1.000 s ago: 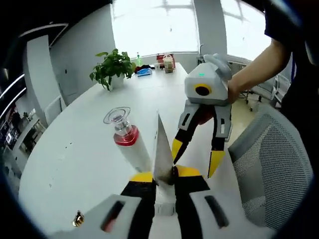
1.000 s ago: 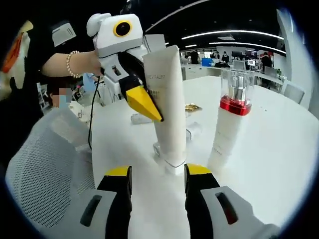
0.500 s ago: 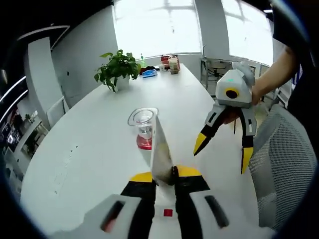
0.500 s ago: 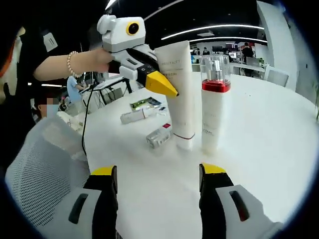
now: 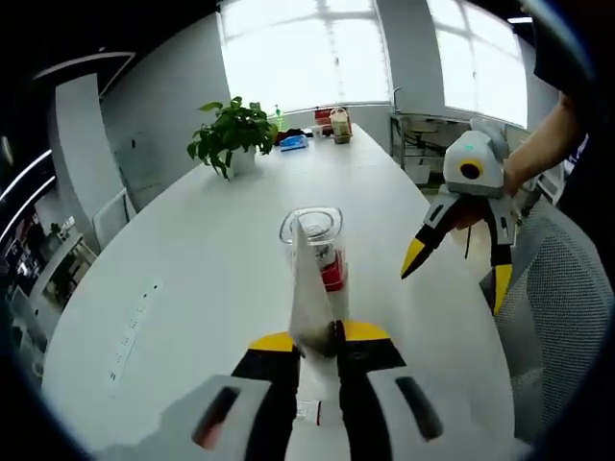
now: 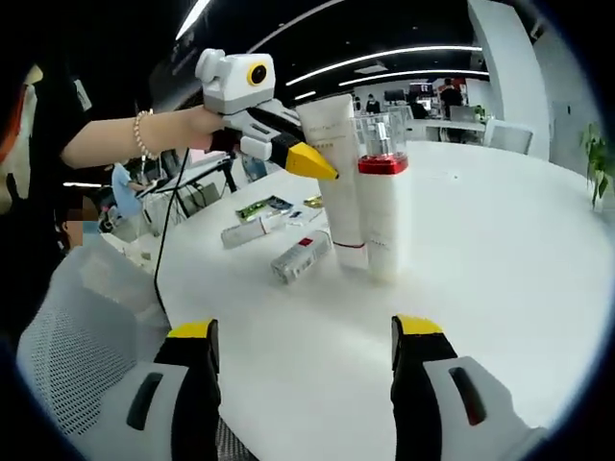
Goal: Arrange the skincare products in the storage area until every visible bottle or jar stands upright without overlapping.
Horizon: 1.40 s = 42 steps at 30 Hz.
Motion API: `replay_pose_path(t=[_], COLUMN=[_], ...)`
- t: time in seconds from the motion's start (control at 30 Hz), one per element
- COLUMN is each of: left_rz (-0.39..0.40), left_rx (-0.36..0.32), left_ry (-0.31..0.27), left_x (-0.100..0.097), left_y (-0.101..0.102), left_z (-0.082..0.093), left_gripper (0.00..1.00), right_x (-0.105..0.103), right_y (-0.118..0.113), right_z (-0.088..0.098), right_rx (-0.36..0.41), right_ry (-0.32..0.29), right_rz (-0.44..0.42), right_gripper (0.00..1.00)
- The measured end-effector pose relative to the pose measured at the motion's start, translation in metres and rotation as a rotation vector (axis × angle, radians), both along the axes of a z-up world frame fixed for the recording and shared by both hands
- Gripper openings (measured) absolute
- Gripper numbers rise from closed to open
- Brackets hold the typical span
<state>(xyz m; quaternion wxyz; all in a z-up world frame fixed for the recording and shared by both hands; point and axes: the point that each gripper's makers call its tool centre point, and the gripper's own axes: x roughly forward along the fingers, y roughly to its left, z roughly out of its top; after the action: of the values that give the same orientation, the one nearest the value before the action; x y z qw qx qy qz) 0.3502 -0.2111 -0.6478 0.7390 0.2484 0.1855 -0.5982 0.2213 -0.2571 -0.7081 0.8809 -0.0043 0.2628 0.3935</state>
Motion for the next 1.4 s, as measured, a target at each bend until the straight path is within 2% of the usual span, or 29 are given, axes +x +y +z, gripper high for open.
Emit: replay_pose_path(t=[0.13,0.23,0.4,0.6,0.8,1.17,1.4], left_rz=[0.004,0.005,0.063,0.092,0.042,-0.029,-0.048], left_rx=[-0.004,0.023,0.013,0.015,0.038,-0.01,-0.013], left_ry=[0.01,-0.007,0.033,0.042,0.054,0.128,0.142], left_x=[-0.001,0.0,0.0,0.002,0.001,-0.001,-0.009], left_y=[-0.001,0.001,0.005,0.012,0.009,0.007,0.003], left_z=[0.0,-0.005,-0.008,-0.008,-0.012,-0.015,-0.012], left_gripper=[0.16,0.18,0.19,0.21,0.19,0.18,0.18], right_x=[-0.002,-0.003,-0.002,-0.001,-0.002,-0.008,-0.007], right_y=[-0.001,0.001,0.005,0.007,0.009,0.006,0.006], right_z=[-0.002,-0.001,0.003,0.005,0.006,0.008,0.01], right_rx=[-0.003,-0.004,0.003,0.004,0.004,-0.001,0.0], right_ry=[0.005,0.006,-0.001,-0.007,-0.013,-0.01,-0.013], right_rz=[-0.005,-0.004,-0.003,0.004,0.002,-0.016,-0.022], right_gripper=[0.73,0.74,0.74,0.74,0.74,0.74,0.74])
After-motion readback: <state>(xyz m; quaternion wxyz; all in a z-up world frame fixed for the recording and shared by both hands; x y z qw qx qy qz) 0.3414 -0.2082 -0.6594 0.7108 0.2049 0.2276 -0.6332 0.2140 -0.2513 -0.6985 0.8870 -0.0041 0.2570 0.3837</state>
